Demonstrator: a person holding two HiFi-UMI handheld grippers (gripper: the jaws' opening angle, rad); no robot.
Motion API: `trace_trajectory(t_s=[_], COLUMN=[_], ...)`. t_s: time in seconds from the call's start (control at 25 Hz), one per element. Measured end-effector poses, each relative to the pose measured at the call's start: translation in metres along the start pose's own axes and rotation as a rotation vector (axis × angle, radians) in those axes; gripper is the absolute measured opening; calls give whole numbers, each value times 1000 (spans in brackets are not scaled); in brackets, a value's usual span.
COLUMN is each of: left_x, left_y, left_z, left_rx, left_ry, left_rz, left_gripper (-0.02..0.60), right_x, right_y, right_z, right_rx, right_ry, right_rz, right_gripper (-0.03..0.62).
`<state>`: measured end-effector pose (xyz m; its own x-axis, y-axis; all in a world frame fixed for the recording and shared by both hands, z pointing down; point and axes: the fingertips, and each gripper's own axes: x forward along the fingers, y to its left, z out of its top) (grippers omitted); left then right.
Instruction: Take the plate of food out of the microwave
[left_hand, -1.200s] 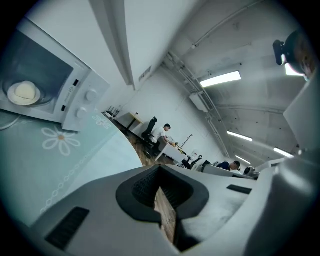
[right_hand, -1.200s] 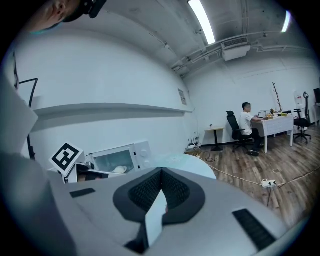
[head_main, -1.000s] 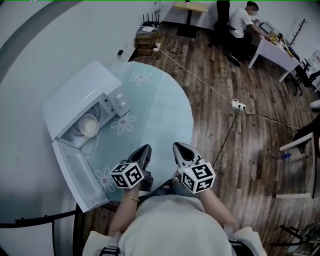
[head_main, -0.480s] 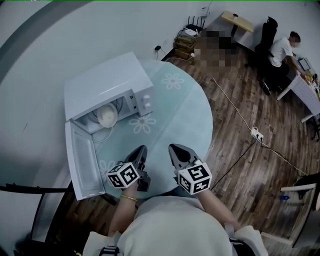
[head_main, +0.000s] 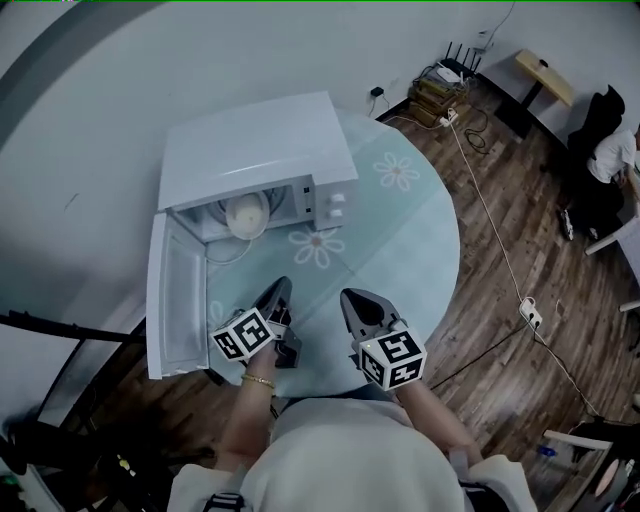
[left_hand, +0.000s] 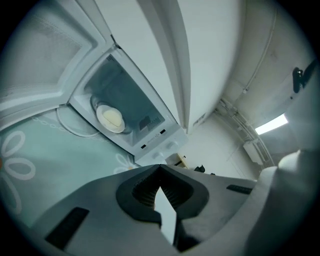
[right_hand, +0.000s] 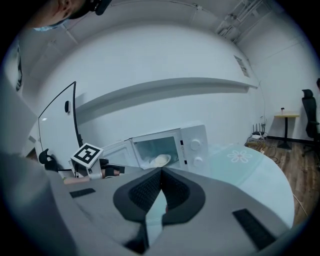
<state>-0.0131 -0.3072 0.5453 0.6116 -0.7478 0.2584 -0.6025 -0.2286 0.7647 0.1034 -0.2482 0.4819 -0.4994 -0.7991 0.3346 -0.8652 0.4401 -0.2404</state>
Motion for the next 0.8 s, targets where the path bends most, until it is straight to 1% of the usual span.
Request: trace_trajectory(t_s=[0.12, 0.24, 0.4, 0.6, 0.68, 0.8], left_x=[7, 14, 19, 32, 36, 43], left_y=[15, 32, 63, 106, 121, 134], left_z=[14, 30, 46, 58, 62, 70], left_rx=[-112, -198, -335, -532, -582, -619], left_ry=[-61, -125, -212, -317, -349, -378], left_rz=[1, 0, 31, 47, 49, 33], left_gripper=[12, 12, 12, 12, 12, 14], right_x=[13, 27, 43, 59, 64, 70], right_y=[2, 5, 11, 11, 11, 8], right_z=[-1, -1, 0, 0, -2, -5], right_rx=[-4, -9, -13, -10, -6, -1], right_ry=[16, 34, 57, 74, 81, 93], right_rz=[42, 82, 134, 162, 169, 173], right_gripper=[6, 6, 6, 6, 6, 6])
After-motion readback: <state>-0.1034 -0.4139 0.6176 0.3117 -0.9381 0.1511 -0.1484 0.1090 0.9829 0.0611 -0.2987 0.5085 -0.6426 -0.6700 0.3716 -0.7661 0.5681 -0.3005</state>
